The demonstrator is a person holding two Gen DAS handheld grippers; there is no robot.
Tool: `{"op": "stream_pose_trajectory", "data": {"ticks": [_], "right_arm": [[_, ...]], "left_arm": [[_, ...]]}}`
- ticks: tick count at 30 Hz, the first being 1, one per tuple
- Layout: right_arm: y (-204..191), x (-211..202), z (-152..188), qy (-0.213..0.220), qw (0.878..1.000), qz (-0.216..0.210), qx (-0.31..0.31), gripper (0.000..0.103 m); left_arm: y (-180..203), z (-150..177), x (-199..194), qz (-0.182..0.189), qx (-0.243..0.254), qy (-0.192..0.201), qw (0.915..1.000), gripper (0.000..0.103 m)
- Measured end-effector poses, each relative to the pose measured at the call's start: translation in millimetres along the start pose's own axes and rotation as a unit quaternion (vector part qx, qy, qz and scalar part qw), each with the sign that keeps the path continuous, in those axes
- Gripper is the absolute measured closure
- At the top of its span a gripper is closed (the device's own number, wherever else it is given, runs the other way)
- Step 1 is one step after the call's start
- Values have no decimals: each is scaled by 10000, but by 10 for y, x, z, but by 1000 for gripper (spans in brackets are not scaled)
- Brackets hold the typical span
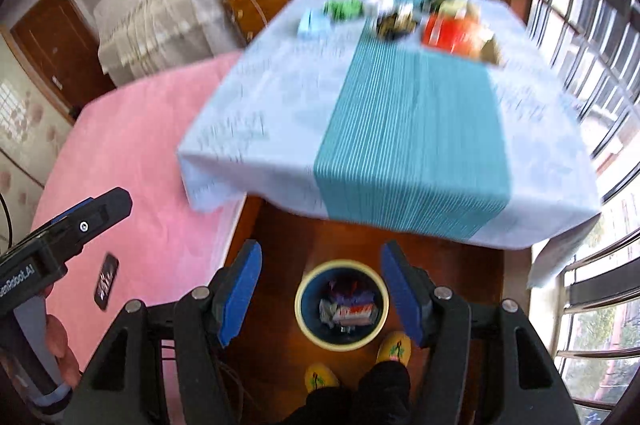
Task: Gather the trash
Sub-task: 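Raise both tools back toward the table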
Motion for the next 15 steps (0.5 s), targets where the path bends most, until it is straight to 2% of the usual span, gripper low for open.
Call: {"op": "stream_pose_trajectory", "data": {"ticks": [7,15], "right_arm": [[-47,-493,-598,979,9950,207,-28,40],[43,-747,-967,1589,9865,380,57,40]], "left_arm": [[145,-533,-277,67,445,419,9981,14],[373,-1005,-329,266,787,726,9939,14]]}}
Point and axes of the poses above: each gripper's, at about its wrist camera, not at the fingertips, and x roughly the way its jaws point, y to its right, z to its underside, the point moved 8 cm from there along x, roughly the way its jaws point, and after that the axes turned 12 degrees about y, right-handed, at the moved point
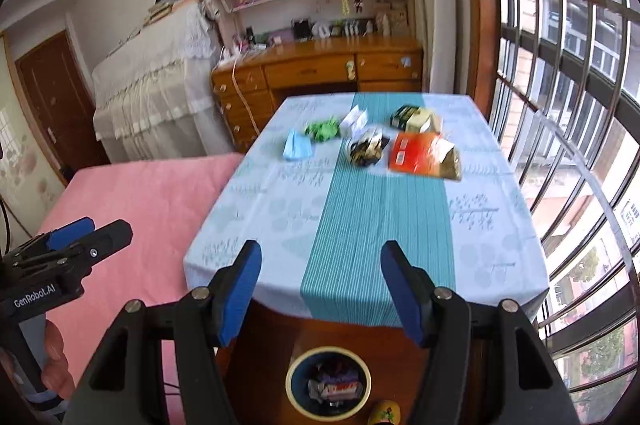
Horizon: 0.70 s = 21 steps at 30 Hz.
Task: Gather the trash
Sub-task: 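Raise both tools back toward the table, then grasp the white-black snack wrapper with the left tool while the right tool grasps the orange foil bag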
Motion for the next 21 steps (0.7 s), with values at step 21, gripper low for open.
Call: {"op": "stream_pose_trajectory", "data": {"ticks": [21], "right_arm": [[1774,1969,-623,-647,9970,-156,390,41]], "left_arm": [[1022,-636,2314,-140,48,-1243,9921,15]]}}
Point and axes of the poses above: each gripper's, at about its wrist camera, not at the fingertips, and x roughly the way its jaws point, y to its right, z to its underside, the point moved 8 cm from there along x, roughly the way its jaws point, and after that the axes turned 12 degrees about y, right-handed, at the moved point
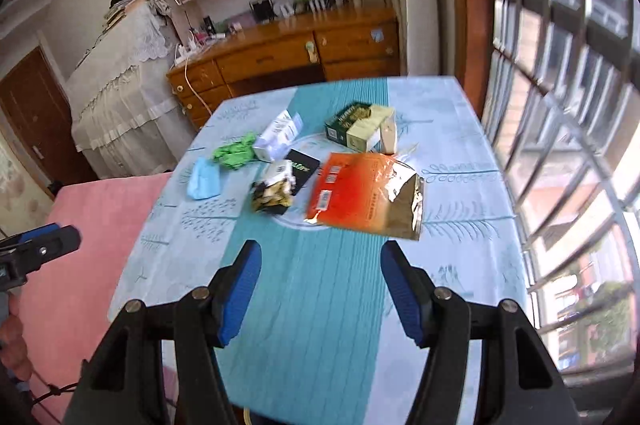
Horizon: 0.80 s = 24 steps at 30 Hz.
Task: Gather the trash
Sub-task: 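Grasp the white-black snack wrapper with the left tool while the right tool grasps the orange foil bag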
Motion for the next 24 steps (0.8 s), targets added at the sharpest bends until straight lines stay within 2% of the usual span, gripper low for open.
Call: {"op": "stream_pose_trajectory", "data": {"ticks": [7,13,18,24], "right_arm": [[611,869,-163,-606,9976,-330,-97,41],[827,1550,-162,-1223,9886,-786,-386,41],[826,1890,-156,-1560,9774,-1175,-814,41],[801,2192,-162,-1844,9643,-1432,-1253,41]], "left_arm": [[530,-193,1206,20,52,-740,9972,15],[636,-94,1933,-237,148,-1274,9915,16],[576,-24,2276,-311,-24,-1582,9869,18],[598,8,2458,-259,-98,-1737,9844,18]]}}
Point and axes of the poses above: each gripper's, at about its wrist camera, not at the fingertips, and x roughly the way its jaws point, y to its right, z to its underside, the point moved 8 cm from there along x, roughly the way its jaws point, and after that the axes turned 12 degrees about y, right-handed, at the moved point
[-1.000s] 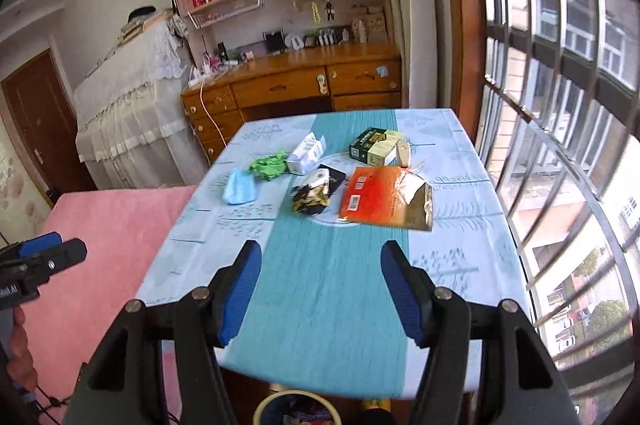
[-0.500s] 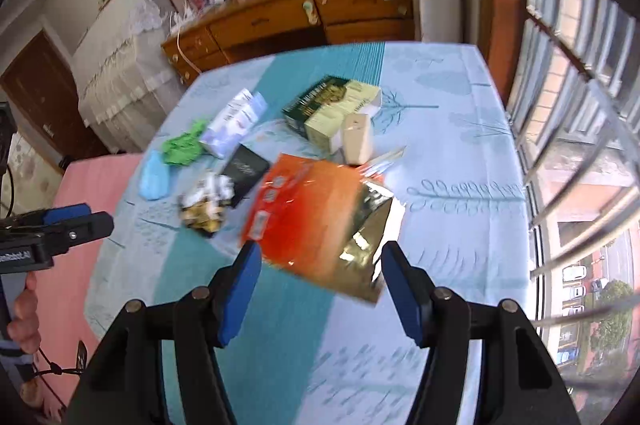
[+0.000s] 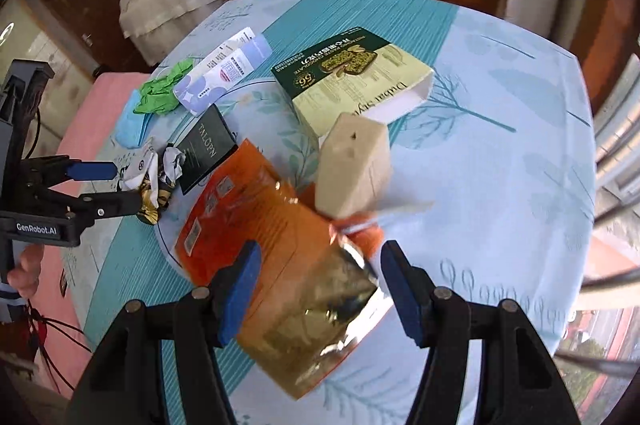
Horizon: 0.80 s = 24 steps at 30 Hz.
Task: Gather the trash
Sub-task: 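Grasp the white-black snack wrapper with the left tool while the right tool grasps the orange foil bag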
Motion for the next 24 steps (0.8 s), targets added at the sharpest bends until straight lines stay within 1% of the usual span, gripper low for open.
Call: {"op": "stream_pose_trajectory", "data": {"ticks": [3,5,7,8,9,10,11,12,13,15,16,19,21,24], "right_arm": [[9,105,-24,-206,9995,-236,-87,41],[3,162,-9,-348,9988,-306,-147,41],[-52,166,10,-368,9980,-466,-214,41],[-74,157,22,-369,9976,-538,-227,49],[-102,153,44,-401,9969,-633,-226,61],[-143,158,77,-468,9960,-737,-207,65],[-180,160,115,-524,9951,-809,-202,73],[-214,159,139,-545,9945,-869,-200,84],[-250,151,167,-565,9937,-951,-192,88],[-326,126,227,-607,9926,-1033,-177,88],[-363,112,244,-620,9921,-1076,-181,88],[-495,62,297,-637,9896,-1268,-248,88],[-552,65,324,-674,9878,-1381,-250,88],[-583,137,333,-728,9875,-1384,-194,85]], "left_arm": [[42,11,72,24,39,-85,10000,18],[52,6,119,54,27,-140,9999,18],[82,2,167,69,37,-173,9998,18],[92,1,184,72,50,-193,9998,18],[110,6,200,69,64,-218,9997,19],[132,7,230,60,80,-241,9997,19],[145,17,254,57,101,-272,9996,20],[161,38,264,60,119,-298,9995,23],[173,61,284,64,132,-332,9993,25],[201,101,326,83,124,-420,9990,34],[212,124,338,114,113,-452,9989,36],[235,218,388,120,138,-505,9986,38],[287,249,401,60,273,-410,9988,40],[335,283,416,-35,386,-345,9987,40]]}}
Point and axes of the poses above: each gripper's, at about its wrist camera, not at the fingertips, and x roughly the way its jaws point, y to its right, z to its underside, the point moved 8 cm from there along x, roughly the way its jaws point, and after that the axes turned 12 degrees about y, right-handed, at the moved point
